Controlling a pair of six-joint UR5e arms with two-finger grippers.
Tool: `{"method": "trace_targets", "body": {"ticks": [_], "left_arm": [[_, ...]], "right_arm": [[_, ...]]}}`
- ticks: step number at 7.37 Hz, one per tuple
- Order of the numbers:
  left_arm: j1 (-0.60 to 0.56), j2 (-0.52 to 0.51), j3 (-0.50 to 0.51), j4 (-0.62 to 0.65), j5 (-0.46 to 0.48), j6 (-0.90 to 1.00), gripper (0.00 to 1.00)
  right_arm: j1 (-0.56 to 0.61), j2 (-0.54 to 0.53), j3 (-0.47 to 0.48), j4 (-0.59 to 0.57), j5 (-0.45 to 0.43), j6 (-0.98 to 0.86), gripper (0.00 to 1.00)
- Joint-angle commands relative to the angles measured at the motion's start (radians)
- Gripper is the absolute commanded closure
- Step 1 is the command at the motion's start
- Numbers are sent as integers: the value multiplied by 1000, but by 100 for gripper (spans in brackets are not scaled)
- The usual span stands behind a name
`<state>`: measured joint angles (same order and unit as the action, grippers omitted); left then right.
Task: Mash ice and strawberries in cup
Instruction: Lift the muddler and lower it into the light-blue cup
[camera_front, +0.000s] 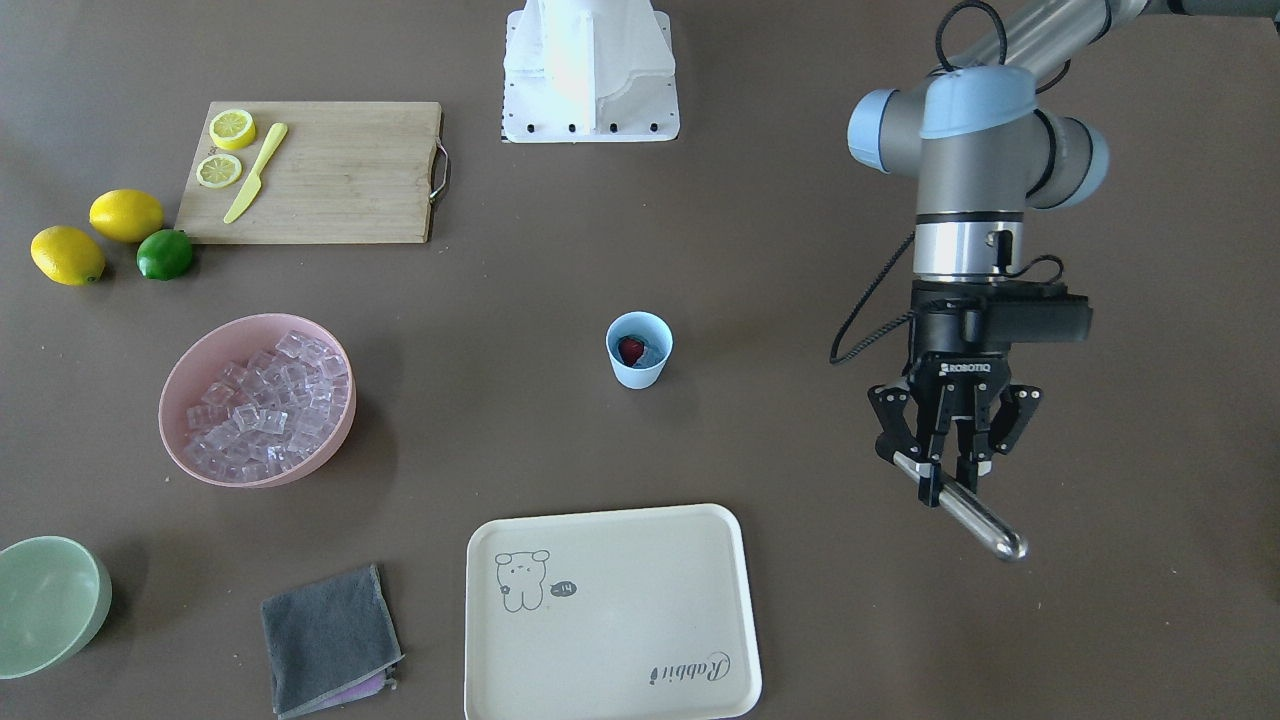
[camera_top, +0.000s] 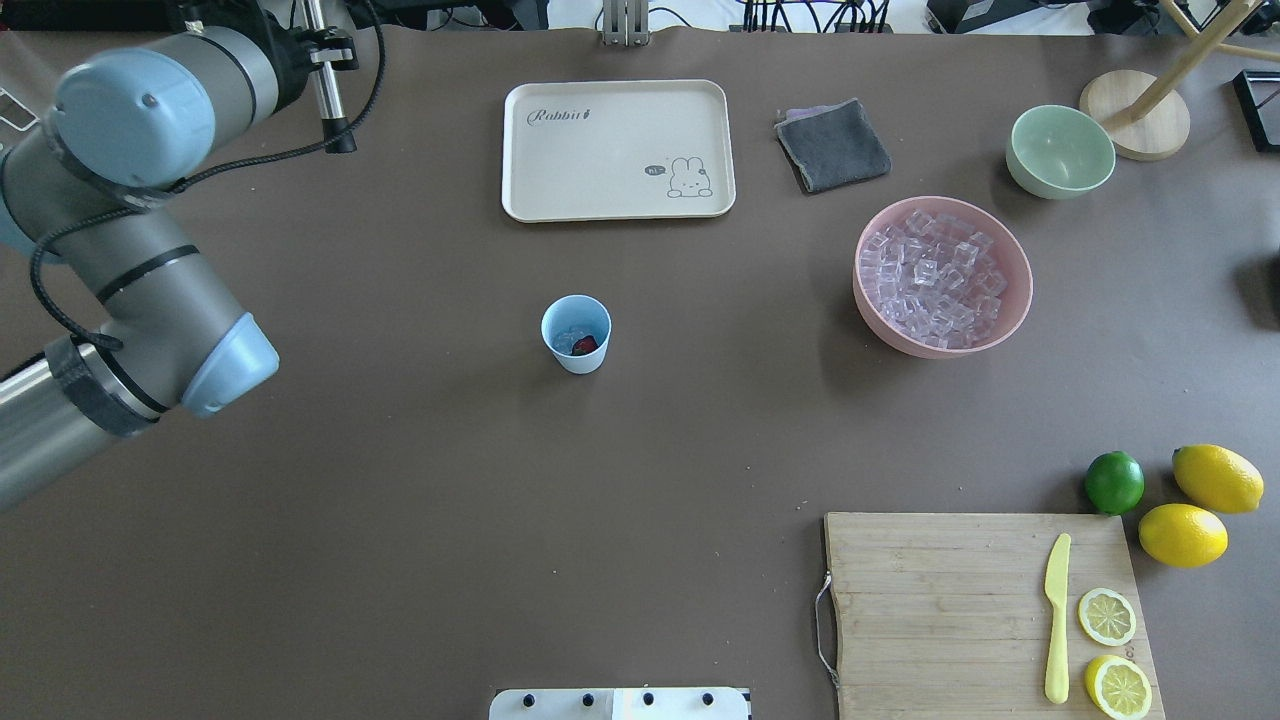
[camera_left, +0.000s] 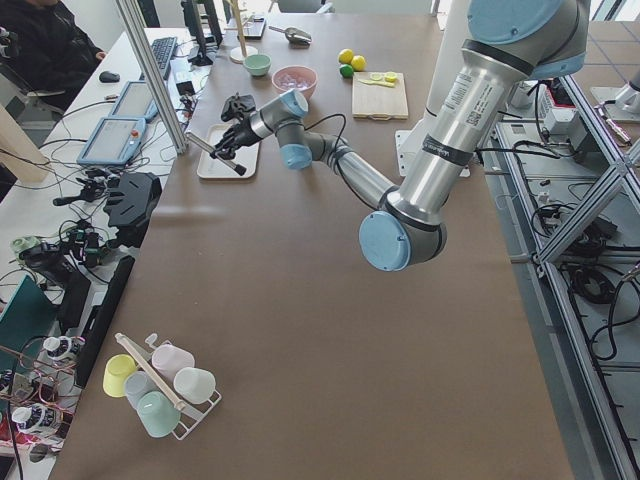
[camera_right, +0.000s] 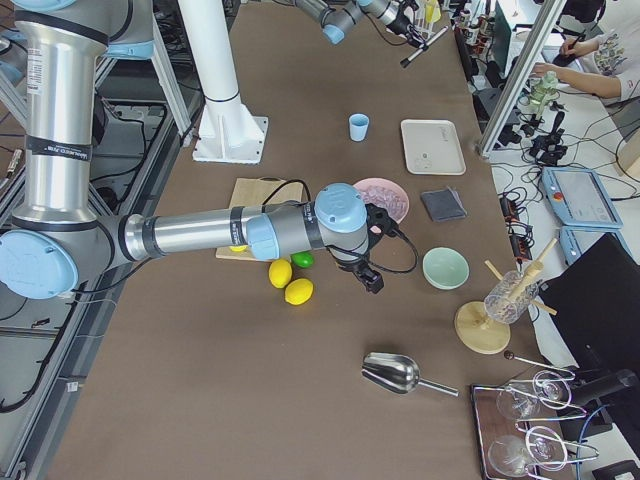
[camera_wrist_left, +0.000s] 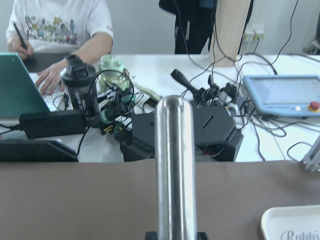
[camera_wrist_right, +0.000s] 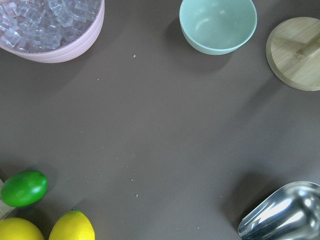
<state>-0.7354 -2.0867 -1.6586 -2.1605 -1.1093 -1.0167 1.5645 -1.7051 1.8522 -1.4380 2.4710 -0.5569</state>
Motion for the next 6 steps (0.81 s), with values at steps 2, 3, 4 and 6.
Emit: {"method": "trace_targets", "body": {"ticks": [2,3,4,6], "left_arm": [[281,-72,-26,84,427,-14,100],[325,-84,-24,85,477,-22,100],[358,-82,-20,83,529,-23,100],[430,-99,-3,77,606,-25,100]], "right_arm": [[0,-8,-4,-1,0,49,1],[0,-5,-2,-1,2,57,1],[0,-5,-2,-2,2,58,1],[0,-5,-2,1,2,75,1]]}}
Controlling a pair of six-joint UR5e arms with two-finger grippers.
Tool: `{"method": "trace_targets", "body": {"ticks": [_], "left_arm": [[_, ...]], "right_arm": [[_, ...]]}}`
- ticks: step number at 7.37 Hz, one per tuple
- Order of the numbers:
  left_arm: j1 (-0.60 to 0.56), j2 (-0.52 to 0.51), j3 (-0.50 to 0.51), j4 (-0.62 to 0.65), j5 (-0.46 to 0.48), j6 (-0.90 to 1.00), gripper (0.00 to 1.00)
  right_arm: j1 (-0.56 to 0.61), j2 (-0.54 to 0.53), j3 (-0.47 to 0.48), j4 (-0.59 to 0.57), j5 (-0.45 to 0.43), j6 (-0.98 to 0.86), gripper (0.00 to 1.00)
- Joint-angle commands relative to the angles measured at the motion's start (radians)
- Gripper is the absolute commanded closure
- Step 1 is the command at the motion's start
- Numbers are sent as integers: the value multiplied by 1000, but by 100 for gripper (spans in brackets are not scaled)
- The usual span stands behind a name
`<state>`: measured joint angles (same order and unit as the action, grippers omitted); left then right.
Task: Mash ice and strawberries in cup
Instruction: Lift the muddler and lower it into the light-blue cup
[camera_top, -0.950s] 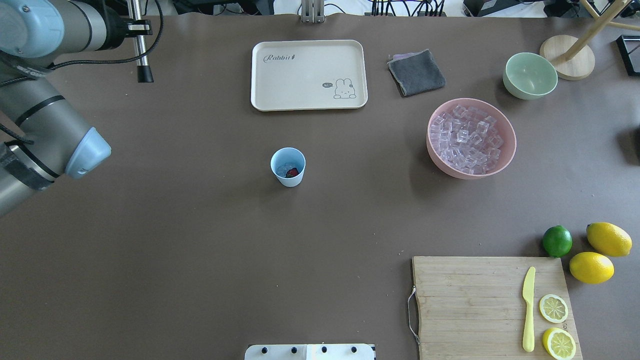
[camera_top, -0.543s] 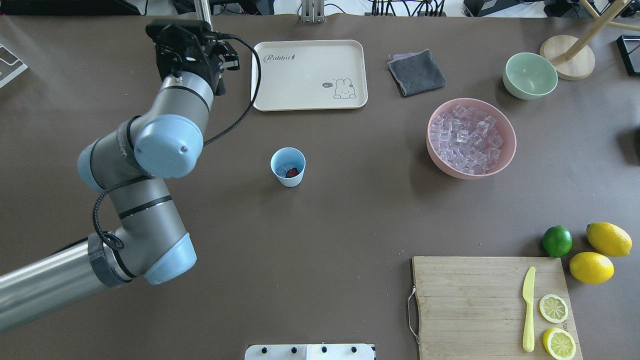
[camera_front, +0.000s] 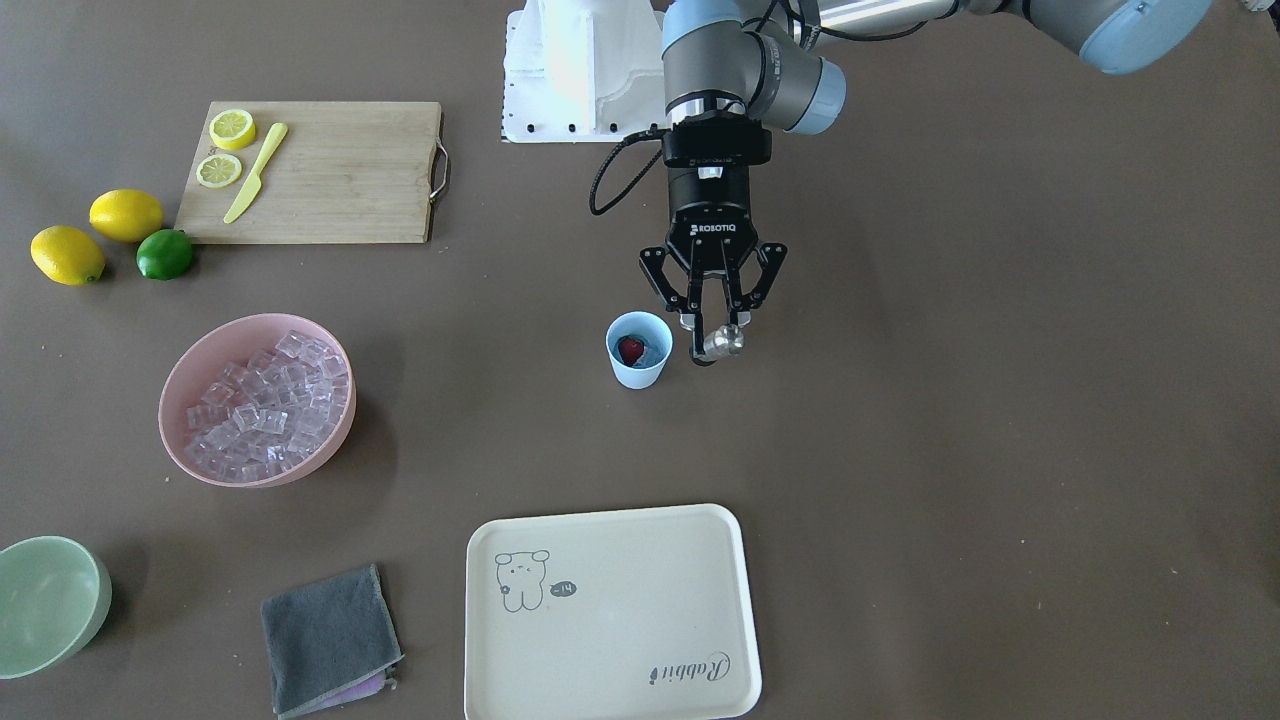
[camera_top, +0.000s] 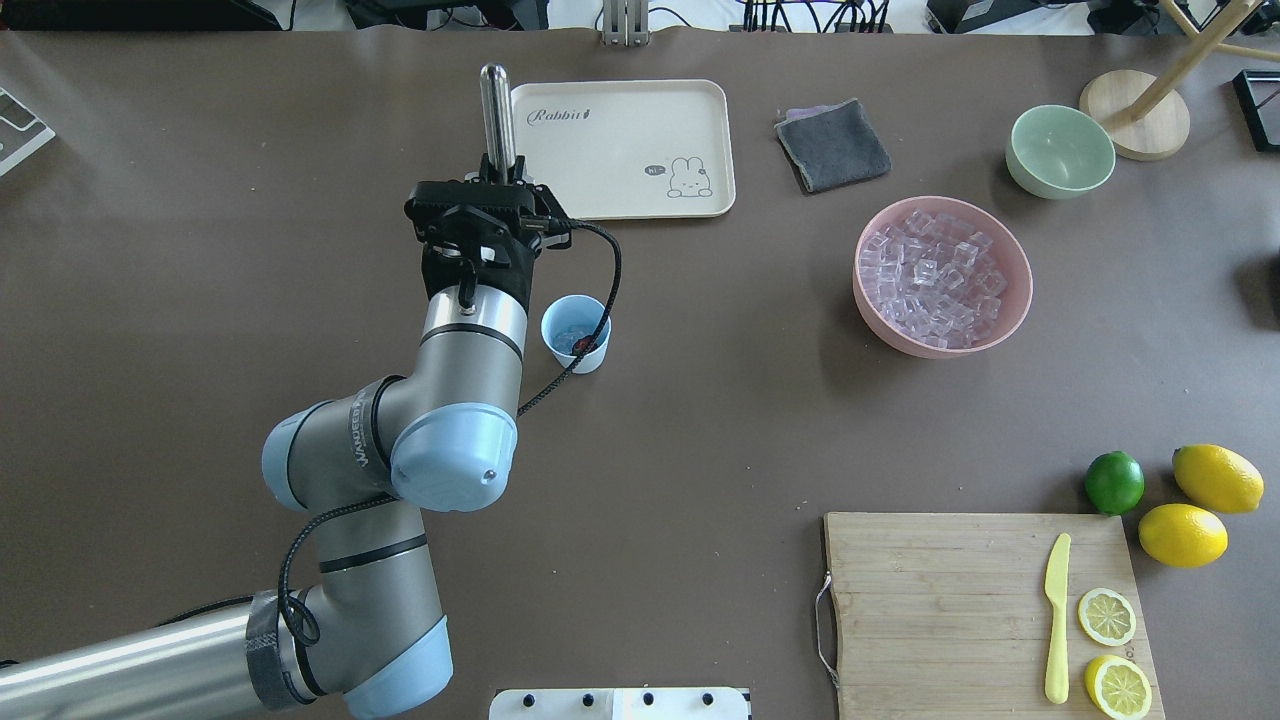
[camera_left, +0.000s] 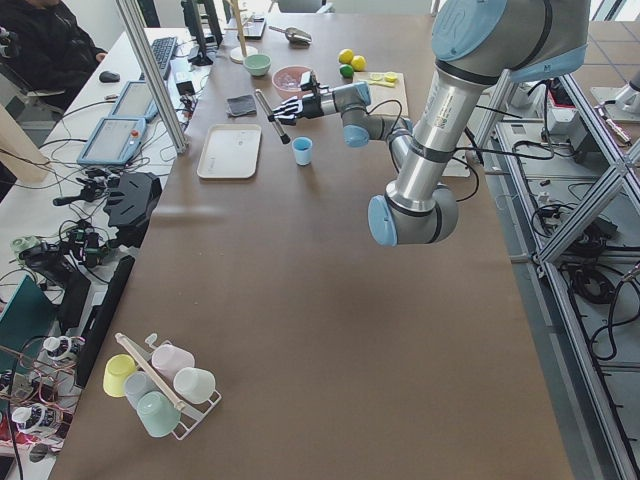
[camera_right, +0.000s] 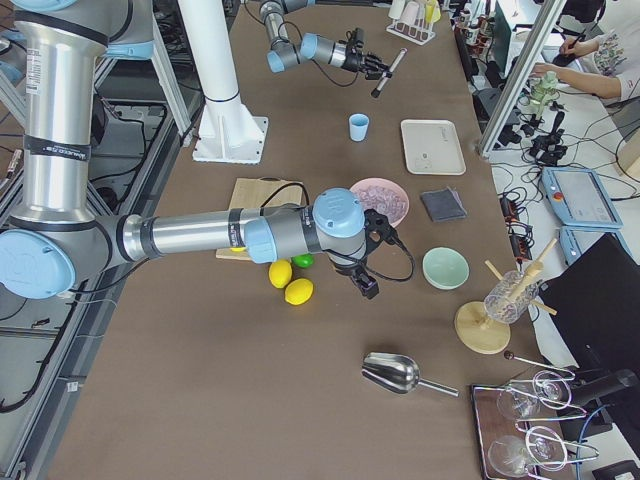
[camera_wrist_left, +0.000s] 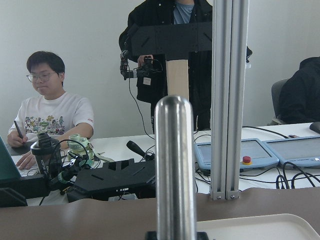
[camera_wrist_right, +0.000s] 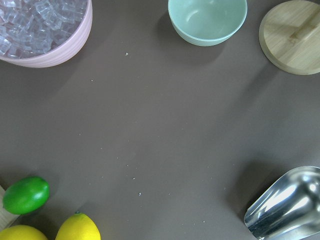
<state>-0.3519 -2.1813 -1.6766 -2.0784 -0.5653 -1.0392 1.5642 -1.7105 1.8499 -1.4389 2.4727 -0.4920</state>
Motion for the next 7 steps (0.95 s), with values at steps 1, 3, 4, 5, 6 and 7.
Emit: {"method": "trace_targets", "body": {"ticks": [1,3,4,5,6,7], "left_arm": [[51,-9,20,-8,61,-1,100],[76,-23,43,-31,55,2,100],[100,-53,49,-32,55,1,100],[109,-70,81,-37,51,-2,100],[111,-71,98,-40,38,-2,100],[113,-68,98,-54,36,1,100]], "right_arm": [[1,-4,-1,0,-1,10,1],[1,-20,5,2,0,10,1],[1,-21,5,2,0,12,1],[1,-38,9,8,0,12,1],[1,-53,20,9,2,12,1],[5,-69,38,9,2,10,1]]}}
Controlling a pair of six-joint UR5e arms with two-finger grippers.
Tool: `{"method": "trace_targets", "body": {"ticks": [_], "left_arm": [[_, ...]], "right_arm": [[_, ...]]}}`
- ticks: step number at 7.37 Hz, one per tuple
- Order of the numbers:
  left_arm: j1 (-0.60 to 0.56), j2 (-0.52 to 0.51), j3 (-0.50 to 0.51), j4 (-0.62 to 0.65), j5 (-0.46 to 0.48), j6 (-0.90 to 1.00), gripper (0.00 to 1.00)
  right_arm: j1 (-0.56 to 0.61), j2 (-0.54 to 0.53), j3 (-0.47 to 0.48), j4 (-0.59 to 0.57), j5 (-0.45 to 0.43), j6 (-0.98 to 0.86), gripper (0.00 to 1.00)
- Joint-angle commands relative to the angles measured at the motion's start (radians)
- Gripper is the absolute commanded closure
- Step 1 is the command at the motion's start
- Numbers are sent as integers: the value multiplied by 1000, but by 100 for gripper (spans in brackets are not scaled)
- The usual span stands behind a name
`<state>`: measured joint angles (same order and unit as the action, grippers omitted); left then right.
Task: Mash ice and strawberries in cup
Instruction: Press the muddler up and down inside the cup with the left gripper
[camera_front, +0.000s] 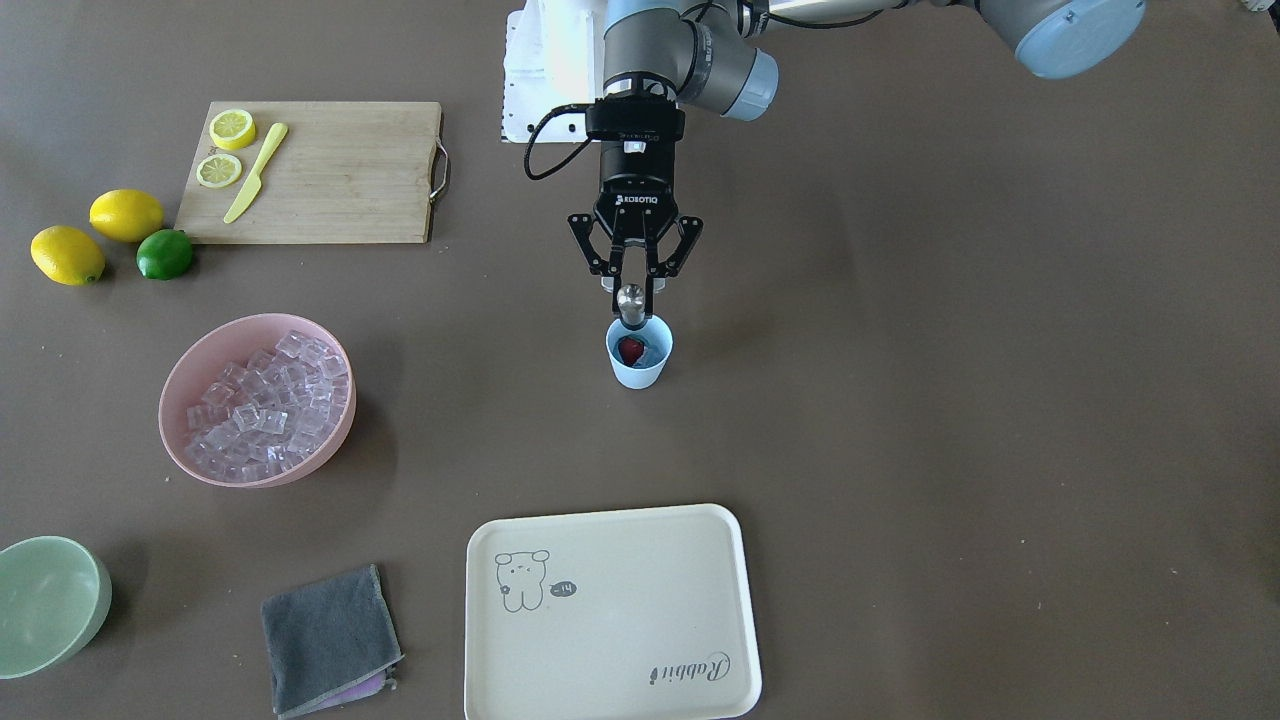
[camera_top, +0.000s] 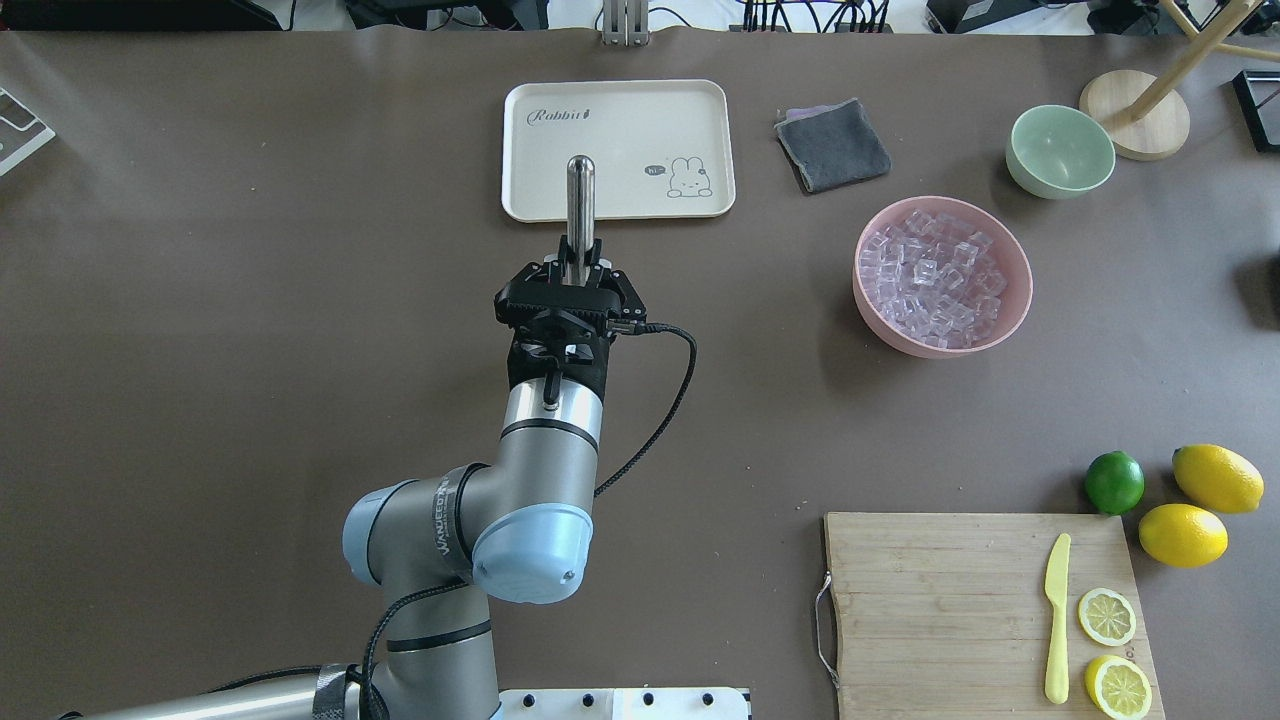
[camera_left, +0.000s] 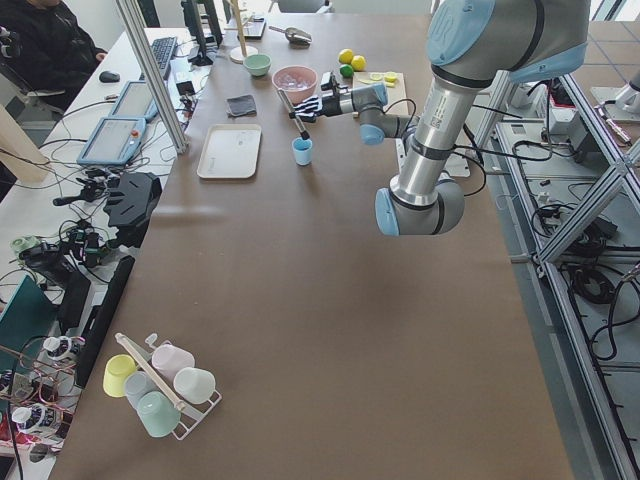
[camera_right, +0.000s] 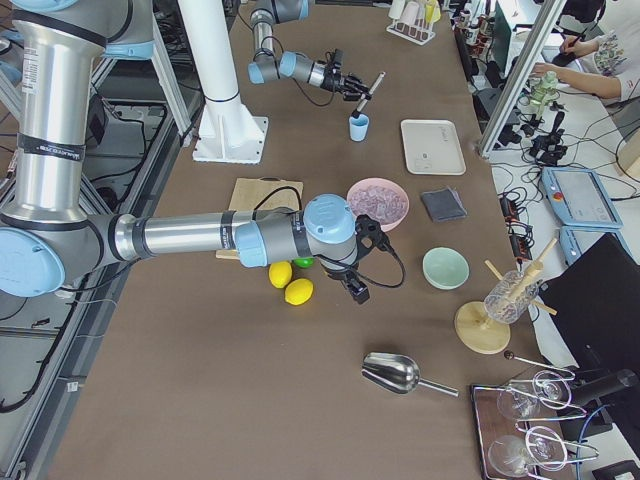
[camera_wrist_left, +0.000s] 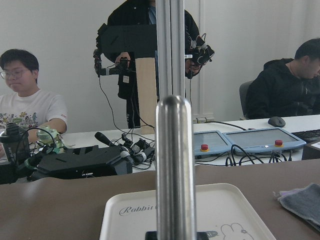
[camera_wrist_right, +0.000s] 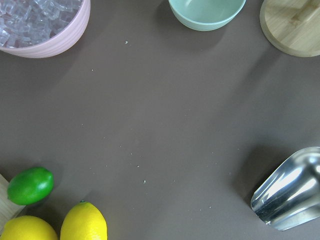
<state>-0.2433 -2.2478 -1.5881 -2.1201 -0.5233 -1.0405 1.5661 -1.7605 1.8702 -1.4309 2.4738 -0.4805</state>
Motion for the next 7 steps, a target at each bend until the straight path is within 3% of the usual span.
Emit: {"method": "trace_targets", "body": {"ticks": [1,7], "left_arm": [[6,-1,25,-26,-24,-1,100],[-26,-12,53,-58,-66,11,100]], "right_arm": [[6,-40,27,4,1,-1,1],[12,-47,41,4,-4,-3,1]]}}
